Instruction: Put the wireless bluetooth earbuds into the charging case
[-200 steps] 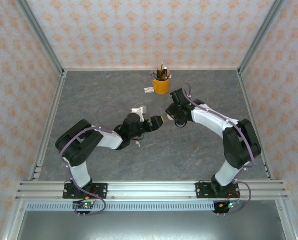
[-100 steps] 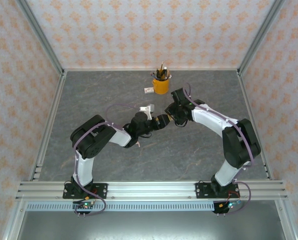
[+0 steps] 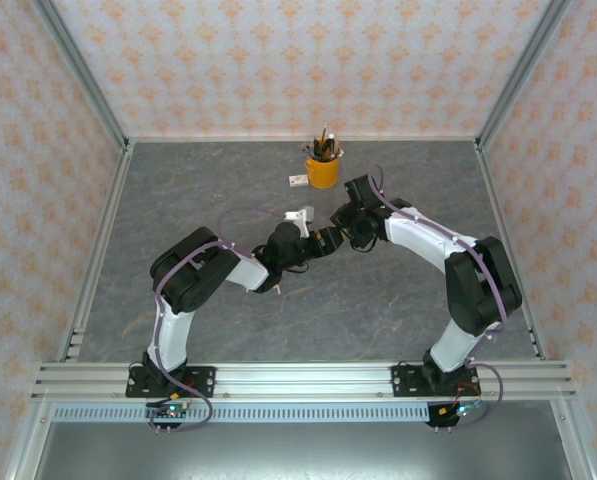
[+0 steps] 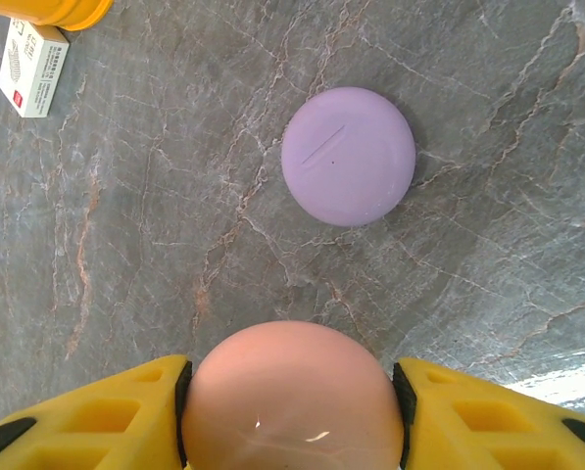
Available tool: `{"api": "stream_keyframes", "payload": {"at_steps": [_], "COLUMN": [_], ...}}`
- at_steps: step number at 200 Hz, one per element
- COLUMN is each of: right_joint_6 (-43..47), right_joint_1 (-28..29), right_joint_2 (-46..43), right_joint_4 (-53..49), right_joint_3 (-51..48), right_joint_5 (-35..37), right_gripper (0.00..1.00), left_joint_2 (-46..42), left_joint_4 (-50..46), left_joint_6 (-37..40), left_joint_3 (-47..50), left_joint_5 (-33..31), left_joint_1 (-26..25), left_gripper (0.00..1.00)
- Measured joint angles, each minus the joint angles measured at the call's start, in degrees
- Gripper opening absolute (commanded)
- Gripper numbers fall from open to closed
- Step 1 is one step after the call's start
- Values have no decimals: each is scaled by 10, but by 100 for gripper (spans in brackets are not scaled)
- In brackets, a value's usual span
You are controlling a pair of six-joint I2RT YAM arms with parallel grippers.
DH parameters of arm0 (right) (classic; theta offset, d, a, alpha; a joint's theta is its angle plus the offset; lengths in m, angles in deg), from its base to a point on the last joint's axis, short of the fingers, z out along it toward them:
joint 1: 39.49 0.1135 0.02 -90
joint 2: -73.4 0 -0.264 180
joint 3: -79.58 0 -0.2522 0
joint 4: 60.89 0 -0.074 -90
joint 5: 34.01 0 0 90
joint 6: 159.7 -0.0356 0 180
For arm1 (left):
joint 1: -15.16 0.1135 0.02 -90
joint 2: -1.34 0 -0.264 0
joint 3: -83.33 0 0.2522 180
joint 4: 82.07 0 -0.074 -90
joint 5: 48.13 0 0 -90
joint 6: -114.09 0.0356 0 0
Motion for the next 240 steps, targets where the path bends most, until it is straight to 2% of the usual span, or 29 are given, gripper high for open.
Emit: {"api": "stream_keyframes", "payload": {"at_steps": [41, 109, 135, 240], "right_joint_6": [0, 0, 0, 0], "right_joint_1": [0, 0, 0, -6], "right_joint_2": [0, 0, 0, 0], "right_joint_4": [6, 10, 11, 28], "right_joint_3": [0, 0, 0, -2], "right_joint_5": [0, 0, -2, -7], "right_gripper": [51, 50, 50, 50], "left_joint_2": [1, 4, 7, 15], "left_joint_4": [0, 0, 2, 16], "left_joint_6": [-2, -5, -9, -16], "left_joint_3": [-7, -14, -15, -21], "left_joint_5": [1, -2, -4, -35], "left_joint_1": [-1, -3, -3, -6], "left_gripper": [53, 52, 47, 49]}}
